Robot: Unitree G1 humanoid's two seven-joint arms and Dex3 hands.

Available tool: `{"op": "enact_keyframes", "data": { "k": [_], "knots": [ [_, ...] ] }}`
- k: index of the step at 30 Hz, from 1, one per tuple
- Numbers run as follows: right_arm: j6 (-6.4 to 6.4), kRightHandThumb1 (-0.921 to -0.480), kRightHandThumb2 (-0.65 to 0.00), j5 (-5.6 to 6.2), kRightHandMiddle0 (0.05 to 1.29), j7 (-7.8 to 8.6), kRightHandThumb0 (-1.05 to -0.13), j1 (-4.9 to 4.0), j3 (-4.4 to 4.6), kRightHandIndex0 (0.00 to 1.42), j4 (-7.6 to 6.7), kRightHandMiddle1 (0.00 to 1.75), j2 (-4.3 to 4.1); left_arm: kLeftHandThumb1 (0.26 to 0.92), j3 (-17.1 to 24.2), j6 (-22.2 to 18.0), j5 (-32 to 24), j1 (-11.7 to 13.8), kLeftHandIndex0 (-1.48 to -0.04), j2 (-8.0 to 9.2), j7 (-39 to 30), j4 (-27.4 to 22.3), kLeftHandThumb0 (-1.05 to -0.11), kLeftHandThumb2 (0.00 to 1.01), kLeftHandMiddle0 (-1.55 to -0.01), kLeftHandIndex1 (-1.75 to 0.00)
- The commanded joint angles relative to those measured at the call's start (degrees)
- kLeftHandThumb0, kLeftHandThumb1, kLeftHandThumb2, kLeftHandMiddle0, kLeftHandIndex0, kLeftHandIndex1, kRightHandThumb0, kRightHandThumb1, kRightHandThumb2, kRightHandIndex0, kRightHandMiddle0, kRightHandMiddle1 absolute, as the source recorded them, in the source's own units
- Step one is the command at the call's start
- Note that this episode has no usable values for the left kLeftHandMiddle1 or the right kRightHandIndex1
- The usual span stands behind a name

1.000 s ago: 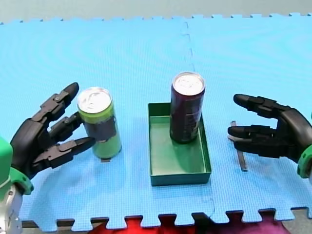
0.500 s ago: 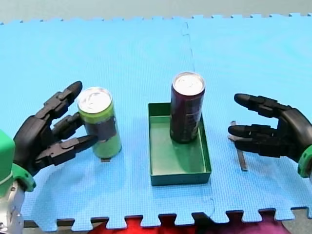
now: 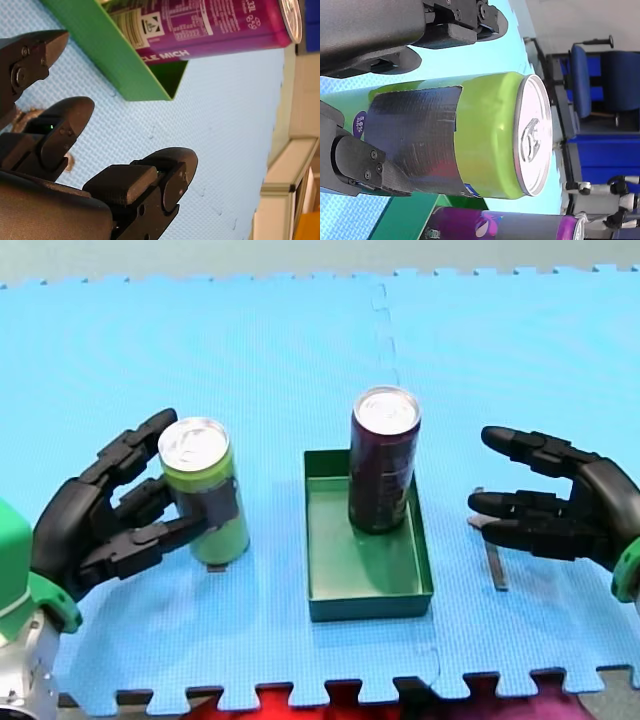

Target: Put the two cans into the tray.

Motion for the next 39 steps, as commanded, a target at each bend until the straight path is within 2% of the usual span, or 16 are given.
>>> {"op": "enact_keyframes", "data": {
  "k": [1,14,29,39],
  "knots": [
    [-0.29,-0.65,0.0,0.31,0.6,0.11,-0.591,-0.16,-0.17,0.96,-0.08,0.0,-0.15,0.827,0.1,0.4,-0.1,-0.5,-0.23,-0.01,0.0,0.3,-1.048,0.0,-0.36,-0.01],
    [-0.32,-0.652,0.0,0.17,0.6,-0.05,-0.594,-0.21,-0.09,0.96,0.05,0.0,-0.41,0.838,0.3,0.0,-0.1,-1.7,-0.23,-0.05,-1.5,3.1,-1.048,0.01,-0.35,-0.01],
    [0.06,-0.649,0.0,0.49,0.6,-0.23,-0.577,-0.37,-0.39,0.97,-0.03,0.0,-0.35,0.871,-0.8,1.4,1.6,-3.3,-0.23,1.67,-5.0,6.1,-1.048,0.02,-0.33,0.0],
    [0.0,-0.648,0.0,0.43,0.6,-0.3,-0.566,-0.3,-0.33,0.96,-0.06,0.0,-0.29,0.915,-0.8,1.8,2.2,-4.0,-0.22,1.86,-5.0,7.2,-1.048,0.03,-0.32,0.0]
  ]
}}
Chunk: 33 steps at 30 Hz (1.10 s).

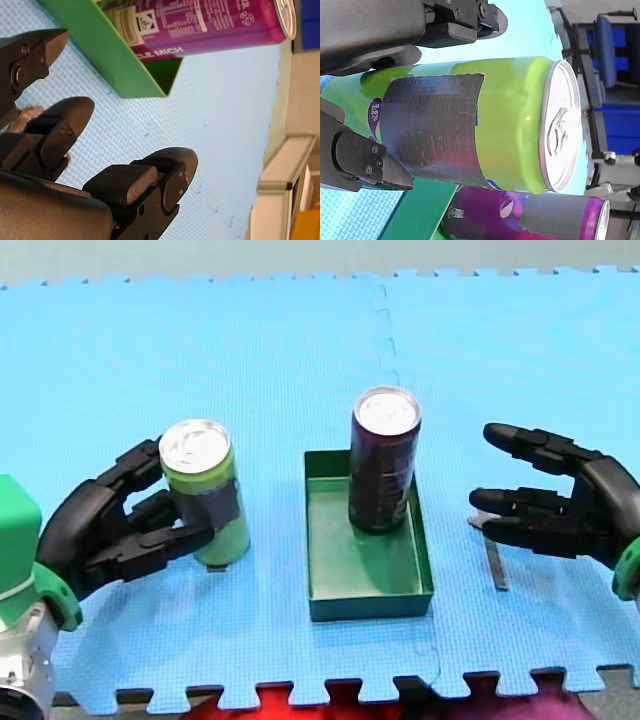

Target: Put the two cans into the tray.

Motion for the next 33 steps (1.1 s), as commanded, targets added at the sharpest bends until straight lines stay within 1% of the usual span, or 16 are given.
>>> {"op": "enact_keyframes", "data": {
  "k": [1,9,17,22,28,33],
  "knots": [
    [0.0,-0.649,0.0,0.1,0.6,-0.21,-0.567,-0.13,-0.04,0.96,-0.07,0.0,-0.24,0.919,0.0,0.1,0.1,-0.2,-0.22,0.36,-0.1,0.2,-1.048,0.03,-0.32,0.0],
    [-0.09,-0.649,0.0,0.05,0.6,-0.4,-0.569,-0.06,0.1,0.96,-0.1,0.0,-0.24,0.921,-0.1,-0.5,0.2,-0.5,-0.22,0.13,-0.5,0.6,-1.048,0.07,-0.31,0.0],
    [0.01,-0.648,0.0,0.26,0.61,-0.38,-0.557,-0.03,-0.08,0.97,-0.1,0.0,-0.19,0.921,-0.3,-1.9,0.5,-1.6,-0.2,-0.26,-1.2,1.8,-1.048,0.11,-0.29,0.0],
    [0.2,-0.647,0.0,0.43,0.61,-0.38,-0.553,-0.03,-0.22,0.97,-0.17,0.0,-0.09,0.921,-0.5,-2.7,0.7,-1.6,-0.2,-0.69,-0.6,1.3,-1.048,0.13,-0.29,0.0],
    [0.47,-0.648,0.0,0.43,0.62,-0.48,-0.555,0.0,-0.23,0.97,-0.23,0.0,-0.18,0.921,-0.8,-2.6,1.0,-1.7,-0.19,-0.92,-0.4,0.9,-1.048,0.13,-0.28,0.0],
    [0.74,-0.651,-0.001,0.18,0.62,-0.87,-0.558,-0.07,-0.08,0.97,-0.21,0.0,-0.43,0.921,-0.7,-2.4,1.1,-2.2,-0.18,-1.23,-0.2,1.6,-1.048,0.14,-0.27,0.0]
  ]
}}
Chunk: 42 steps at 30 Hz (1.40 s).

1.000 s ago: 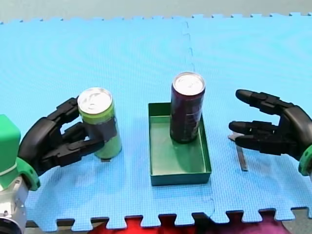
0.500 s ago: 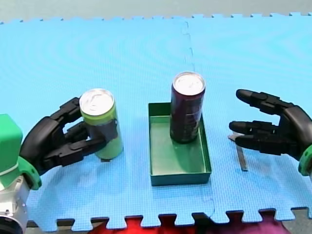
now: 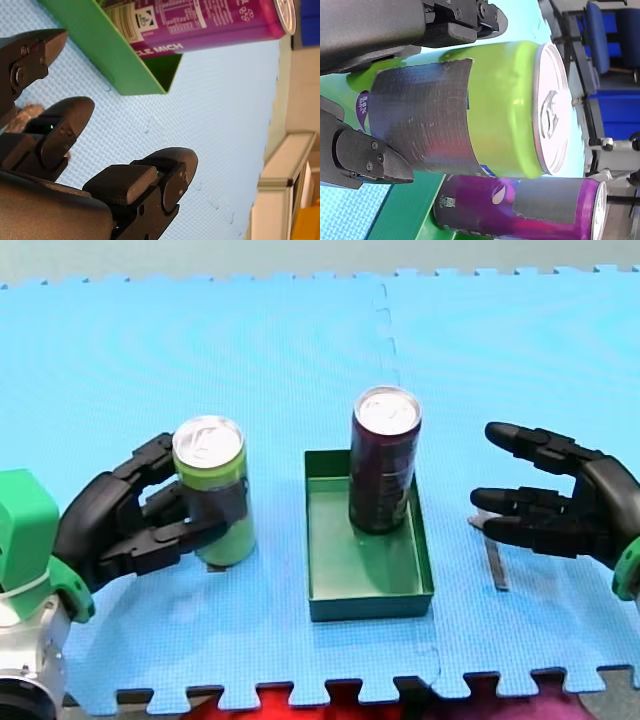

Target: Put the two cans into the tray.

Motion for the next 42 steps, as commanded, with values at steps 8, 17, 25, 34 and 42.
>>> {"op": "enact_keyframes", "data": {
  "k": [8,17,25,34,42],
  "knots": [
    [-0.16,-0.659,-0.003,-0.8,0.62,-1.62,-0.578,0.04,0.77,0.97,-0.2,0.0,-0.59,0.921,0.5,0.2,-0.5,-0.7,-0.18,0.08,-1.1,0.9,-1.048,0.14,-0.26,0.0],
    [-0.23,-0.668,-0.003,-0.87,0.62,-1.83,-0.603,0.08,0.88,0.97,-0.38,0.0,-0.66,0.921,0.6,1.1,-0.3,-0.6,-0.17,-0.01,-0.9,0.6,-1.048,0.15,-0.25,0.0],
    [0.02,-0.672,-0.002,-0.76,0.62,-1.71,-0.606,0.0,0.78,0.97,-0.37,0.0,-0.8,0.921,0.5,0.9,0.0,-0.4,-0.16,0.22,-0.9,0.6,-1.048,0.15,-0.24,0.0],
    [0.22,-0.678,-0.002,-0.85,0.63,-2.1,-0.614,-0.06,0.82,0.97,-0.41,0.0,-0.87,0.921,-0.5,3.0,1.1,-1.2,-0.16,0.46,0.4,1.1,-1.048,0.16,-0.23,0.0],
    [0.12,-0.684,-0.002,-1.0,0.63,-2.33,-0.625,-0.09,0.97,0.98,-0.55,0.0,-1.05,0.921,-0.3,2.9,0.9,-1.6,-0.17,0.16,-0.2,1.9,-1.048,0.15,-0.23,0.0]
  ]
}}
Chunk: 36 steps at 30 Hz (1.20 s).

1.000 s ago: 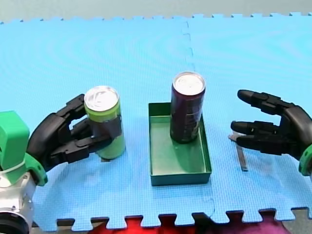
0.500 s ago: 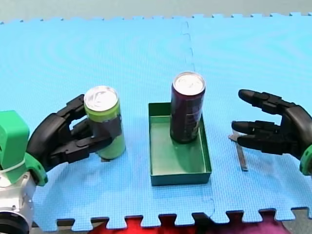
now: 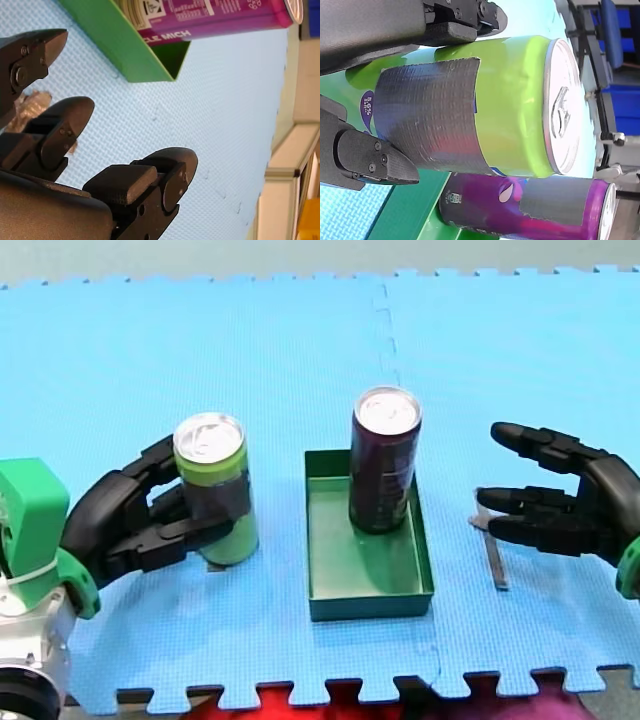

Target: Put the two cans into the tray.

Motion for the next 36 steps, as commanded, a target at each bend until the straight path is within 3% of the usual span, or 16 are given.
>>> {"op": "enact_keyframes", "data": {
  "k": [1,15,33,34,36],
  "knots": [
    [-0.01,-0.684,-0.002,0.04,0.63,-0.18,-0.626,-0.11,0.08,0.98,-0.26,0.0,-0.45,0.921,0.0,-0.4,-0.1,-0.2,-0.17,-0.05,-0.3,0.3,-1.048,0.15,-0.23,0.0],
    [0.13,-0.691,-0.002,-0.04,0.63,-0.52,-0.625,-0.21,0.4,0.97,-0.63,0.0,-0.88,0.921,0.1,-2.4,0.0,-1.1,-0.19,-0.53,-0.2,1.1,-1.048,0.17,-0.24,-0.01],
    [1.25,-0.702,-0.001,-0.7,0.63,-2.35,-0.609,-0.58,1.8,0.95,-1.55,0.0,-1.13,0.921,0.3,-3.6,0.2,-0.9,-0.21,-0.55,1.4,0.2,-1.048,0.13,-0.26,-0.01],
    [1.25,-0.702,-0.001,-0.7,0.63,-2.4,-0.607,-0.58,1.83,0.95,-1.6,0.0,-1.14,0.921,0.0,-3.9,0.6,-0.7,-0.25,-0.64,2.2,-0.3,-1.048,0.12,-0.29,-0.03],
    [1.31,-0.703,-0.001,-0.71,0.63,-2.5,-0.604,-0.6,1.89,0.95,-1.76,0.0,-1.16,0.921,-0.7,-5.5,2.2,0.0,-0.5,-1.11,6.5,-1.5,-1.048,0.11,-0.51,-0.08]
  ]
}}
